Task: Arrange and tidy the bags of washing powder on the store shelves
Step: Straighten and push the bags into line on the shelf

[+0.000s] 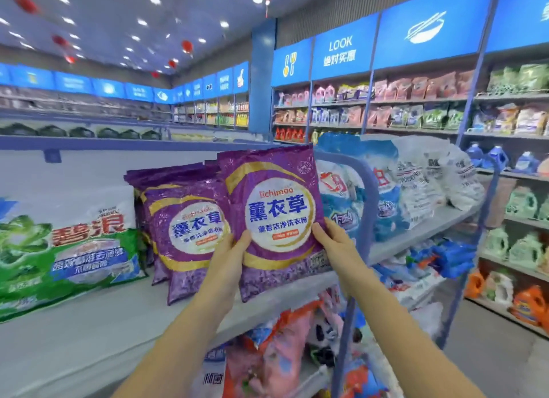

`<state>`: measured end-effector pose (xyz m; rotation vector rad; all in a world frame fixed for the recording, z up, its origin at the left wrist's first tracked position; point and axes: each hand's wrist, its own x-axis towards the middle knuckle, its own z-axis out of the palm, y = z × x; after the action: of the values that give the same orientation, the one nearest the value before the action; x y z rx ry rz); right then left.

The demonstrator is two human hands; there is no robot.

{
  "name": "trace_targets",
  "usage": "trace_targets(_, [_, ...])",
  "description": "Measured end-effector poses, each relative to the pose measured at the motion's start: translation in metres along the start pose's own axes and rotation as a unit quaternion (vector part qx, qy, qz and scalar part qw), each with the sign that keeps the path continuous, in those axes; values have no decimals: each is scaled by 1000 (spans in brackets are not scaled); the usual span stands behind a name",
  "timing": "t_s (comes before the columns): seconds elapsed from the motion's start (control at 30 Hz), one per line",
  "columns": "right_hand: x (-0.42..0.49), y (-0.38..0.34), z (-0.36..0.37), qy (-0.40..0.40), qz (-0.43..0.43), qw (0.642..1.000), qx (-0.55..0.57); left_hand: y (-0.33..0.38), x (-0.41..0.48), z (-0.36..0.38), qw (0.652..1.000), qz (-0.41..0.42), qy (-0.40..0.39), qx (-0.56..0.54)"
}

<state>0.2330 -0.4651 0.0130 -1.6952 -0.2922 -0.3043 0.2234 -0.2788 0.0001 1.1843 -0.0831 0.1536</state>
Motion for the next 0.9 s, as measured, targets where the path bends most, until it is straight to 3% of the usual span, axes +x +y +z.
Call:
trace_targets(0.17, [74,34,-19,-74,-16,997,-2,-22,53,27,994,-24,106,3])
trace_targets(0.3, [99,52,-12,-84,-47,994,-58,-33,64,35,984,-9,174,28])
trace_targets(0.6, [106,80,18,25,-137,979,-149,-50,71,53,952,37,286,105])
trace_targets(0.77, [105,85,25,37,-148,954,-260,-60,69,60,942,51,302,135])
trace_targets(0.9, [103,76,23,38,-169,943,-284,-61,78,66,935,28,318,156])
